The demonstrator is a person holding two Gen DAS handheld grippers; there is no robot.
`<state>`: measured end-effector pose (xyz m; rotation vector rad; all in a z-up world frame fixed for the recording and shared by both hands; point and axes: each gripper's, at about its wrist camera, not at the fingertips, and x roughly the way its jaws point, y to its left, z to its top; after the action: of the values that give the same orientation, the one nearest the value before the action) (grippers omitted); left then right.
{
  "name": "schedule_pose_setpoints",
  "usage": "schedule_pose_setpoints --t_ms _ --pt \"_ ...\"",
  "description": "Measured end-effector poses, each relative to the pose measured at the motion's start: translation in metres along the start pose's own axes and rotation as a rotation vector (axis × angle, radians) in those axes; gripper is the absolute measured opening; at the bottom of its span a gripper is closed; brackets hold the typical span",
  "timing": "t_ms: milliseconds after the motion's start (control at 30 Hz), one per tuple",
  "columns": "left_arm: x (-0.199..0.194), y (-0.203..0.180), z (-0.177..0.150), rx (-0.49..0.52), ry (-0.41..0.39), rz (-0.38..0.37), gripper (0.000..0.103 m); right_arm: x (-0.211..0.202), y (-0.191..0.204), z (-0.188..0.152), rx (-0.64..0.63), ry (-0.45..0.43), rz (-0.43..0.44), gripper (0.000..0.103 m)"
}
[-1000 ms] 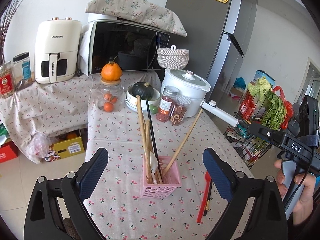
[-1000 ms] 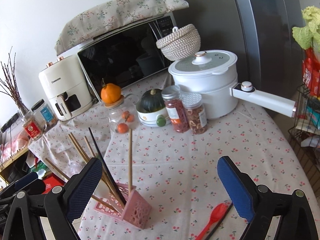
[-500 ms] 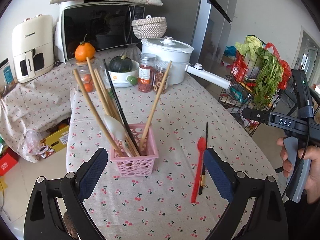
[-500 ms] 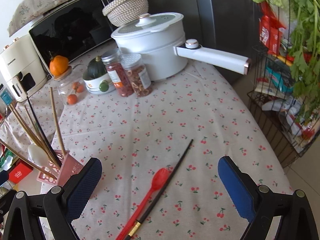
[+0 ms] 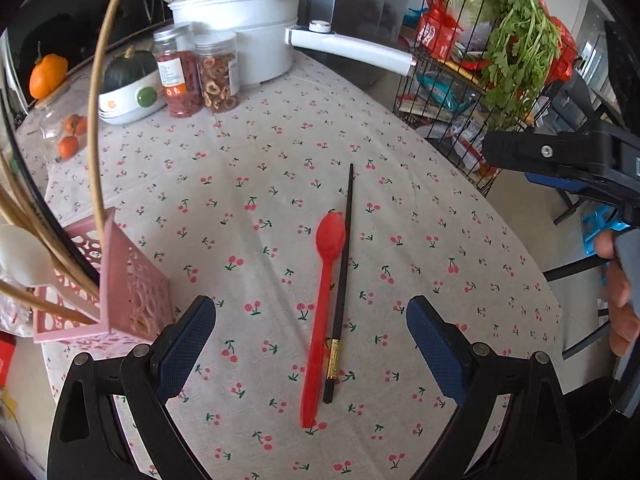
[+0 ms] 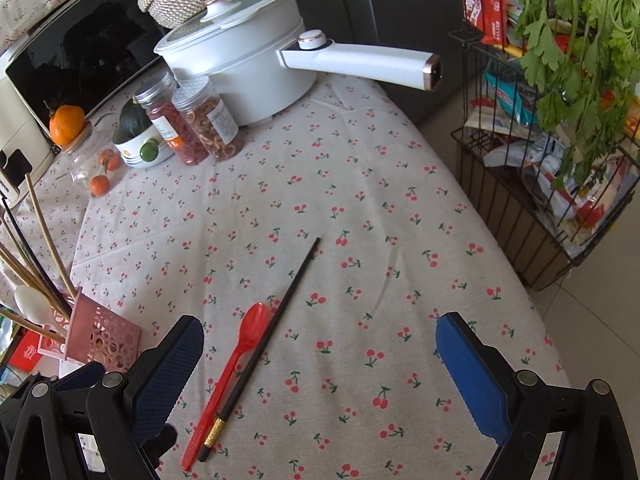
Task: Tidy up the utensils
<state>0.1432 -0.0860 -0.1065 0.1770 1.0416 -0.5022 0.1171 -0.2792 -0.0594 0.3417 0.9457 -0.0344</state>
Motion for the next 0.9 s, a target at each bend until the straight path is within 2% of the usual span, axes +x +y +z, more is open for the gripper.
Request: schedule_pose_setpoints --t_ms 33,100,300,467,567,667,700,900 --pt "0.009 0.000 0.004 0.002 0.015 0.002 0.094 0.001 -0.001 0.001 0.007 0.008 0.001 0.097" --pt "0.026 0.002 0.012 -0.005 0.055 -0.013 0.080 0.004 -0.005 0.003 0.022 0.022 0.003 0.097" --pt "0.066 0.010 0.030 -0.067 0.170 -0.110 0.047 0.009 -0.021 0.012 0.064 0.042 0.000 0.097" --pt "0.086 0.001 0.037 -0.012 0.211 -0.084 0.025 0.014 -0.036 0.015 0.109 0.057 -0.012 0.097" --pt "0.095 0.000 0.038 -0.002 0.238 -0.077 0.020 0.015 -0.044 0.016 0.130 0.065 -0.019 0.097" --pt "0.096 -0.001 0.040 0.001 0.230 -0.068 0.011 0.017 -0.049 0.016 0.143 0.070 -0.027 0.097" --pt "0.095 -0.001 0.041 -0.006 0.223 -0.068 0.011 0.018 -0.050 0.016 0.146 0.072 -0.027 0.097" --pt "0.052 -0.005 0.041 0.022 0.113 -0.073 0.011 0.025 -0.049 0.016 0.162 0.093 -0.020 0.097"
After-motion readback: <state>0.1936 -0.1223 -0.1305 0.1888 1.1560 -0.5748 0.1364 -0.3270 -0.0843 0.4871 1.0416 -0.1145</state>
